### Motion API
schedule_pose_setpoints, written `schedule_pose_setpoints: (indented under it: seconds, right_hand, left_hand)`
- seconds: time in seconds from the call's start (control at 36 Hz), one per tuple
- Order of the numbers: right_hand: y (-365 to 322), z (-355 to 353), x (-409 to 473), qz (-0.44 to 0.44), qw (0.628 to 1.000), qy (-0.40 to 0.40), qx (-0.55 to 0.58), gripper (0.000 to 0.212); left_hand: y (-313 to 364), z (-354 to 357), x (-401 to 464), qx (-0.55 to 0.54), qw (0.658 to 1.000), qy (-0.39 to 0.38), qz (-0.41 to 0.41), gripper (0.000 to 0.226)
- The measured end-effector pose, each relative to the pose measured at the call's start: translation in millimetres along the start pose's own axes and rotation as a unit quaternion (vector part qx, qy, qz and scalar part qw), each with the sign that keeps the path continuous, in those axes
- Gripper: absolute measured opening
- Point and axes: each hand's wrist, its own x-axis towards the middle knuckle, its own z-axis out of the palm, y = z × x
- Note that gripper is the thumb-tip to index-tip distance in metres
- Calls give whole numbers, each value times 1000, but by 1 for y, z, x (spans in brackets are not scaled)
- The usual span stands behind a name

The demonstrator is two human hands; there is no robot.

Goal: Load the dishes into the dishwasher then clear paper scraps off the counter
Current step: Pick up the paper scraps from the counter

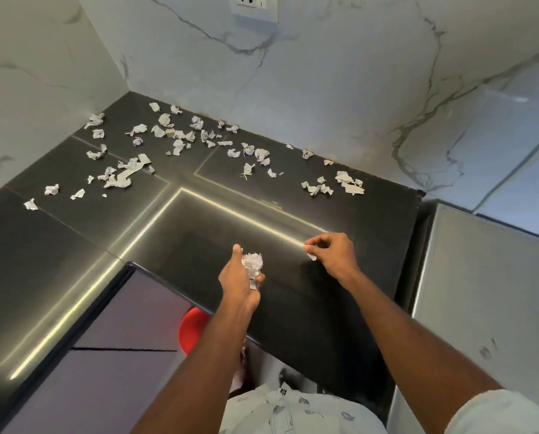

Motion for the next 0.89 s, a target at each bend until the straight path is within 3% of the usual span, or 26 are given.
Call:
schedule_pose_setpoints:
  seconds: [0.17,0.39,0.53,0.64,0.75,0.89]
  right_hand:
    - [-16,67,-45,67,979,-63,183,4]
    - [-36,155,-94,35,969,-188,159,7]
    - [-32,205,-128,0,970,-207,125,17]
    - [-23,239,-151,38,965,-227,124,14]
    - [-13,269,-170,85,955,-244,143,17]
    - [-9,306,-178,116,960,-197,163,23]
  left_hand:
    - [14,-60,-7,-42,997,61,16,27]
    - [29,-150,-19,-70,987,145,3,41]
    - [27,-198,-14,-27,973,230,17,49]
    - [30,-223,-14,-43,969,242,24,36]
    - [29,-243,-8,-73,970,231,11,43]
    - [19,-258,16,-109,973,201,0,51]
